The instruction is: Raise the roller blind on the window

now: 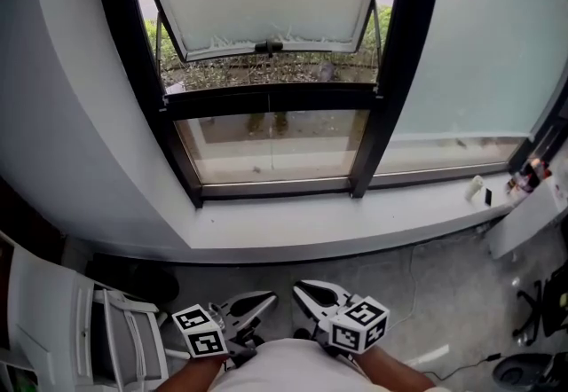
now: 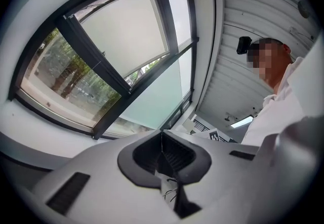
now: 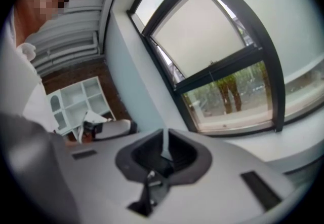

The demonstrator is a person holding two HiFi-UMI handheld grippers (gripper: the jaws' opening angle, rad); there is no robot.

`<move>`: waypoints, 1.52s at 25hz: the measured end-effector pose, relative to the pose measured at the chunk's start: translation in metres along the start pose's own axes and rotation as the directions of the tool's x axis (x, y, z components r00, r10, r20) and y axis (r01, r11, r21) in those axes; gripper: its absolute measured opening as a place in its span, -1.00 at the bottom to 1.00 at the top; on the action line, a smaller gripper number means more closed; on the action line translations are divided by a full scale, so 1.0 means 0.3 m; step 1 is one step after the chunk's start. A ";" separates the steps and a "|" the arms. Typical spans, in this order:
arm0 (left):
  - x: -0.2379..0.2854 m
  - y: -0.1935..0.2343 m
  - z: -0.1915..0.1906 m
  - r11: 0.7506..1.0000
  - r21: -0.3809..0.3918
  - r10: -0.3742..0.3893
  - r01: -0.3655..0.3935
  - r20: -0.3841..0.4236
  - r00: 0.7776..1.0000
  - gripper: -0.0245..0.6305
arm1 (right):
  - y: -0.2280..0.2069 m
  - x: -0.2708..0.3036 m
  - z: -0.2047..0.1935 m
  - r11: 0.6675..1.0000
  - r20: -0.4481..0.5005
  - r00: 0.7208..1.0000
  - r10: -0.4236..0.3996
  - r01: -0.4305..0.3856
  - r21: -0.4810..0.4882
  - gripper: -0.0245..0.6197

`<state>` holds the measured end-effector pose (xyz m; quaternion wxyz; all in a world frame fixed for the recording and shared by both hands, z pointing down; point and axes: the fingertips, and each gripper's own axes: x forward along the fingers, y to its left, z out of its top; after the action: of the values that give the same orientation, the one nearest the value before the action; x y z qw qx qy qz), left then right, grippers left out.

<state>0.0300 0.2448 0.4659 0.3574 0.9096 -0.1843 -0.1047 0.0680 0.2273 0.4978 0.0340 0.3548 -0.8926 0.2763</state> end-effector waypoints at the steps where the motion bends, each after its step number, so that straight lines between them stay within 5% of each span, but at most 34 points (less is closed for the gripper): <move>1: 0.010 0.002 -0.007 1.000 -0.003 0.006 -0.006 -0.002 1.000 -0.85 | -0.005 -0.005 0.001 1.000 -0.001 1.000 0.006 -0.006 -0.004 -0.84; 14: 0.109 -0.003 -0.017 0.998 -0.003 0.055 -0.055 0.078 0.995 -0.85 | -0.159 -0.079 0.025 1.000 -0.020 0.999 0.027 -0.027 -0.011 -0.70; 24: 0.112 0.072 0.024 0.960 0.150 0.217 -0.235 0.127 0.968 -0.85 | -0.228 -0.036 0.034 0.999 -0.049 0.999 0.013 -0.015 -0.044 -0.70; 38: 0.049 0.362 0.228 0.969 0.157 0.189 -0.188 0.008 0.982 -0.85 | -0.240 0.324 0.112 1.000 -0.039 0.999 -0.028 0.028 0.003 -0.70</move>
<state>-0.0069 0.1234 0.4905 0.2934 0.9137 -0.2764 -0.0524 0.0469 0.1074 0.5282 0.0548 0.3620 -0.8862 0.2841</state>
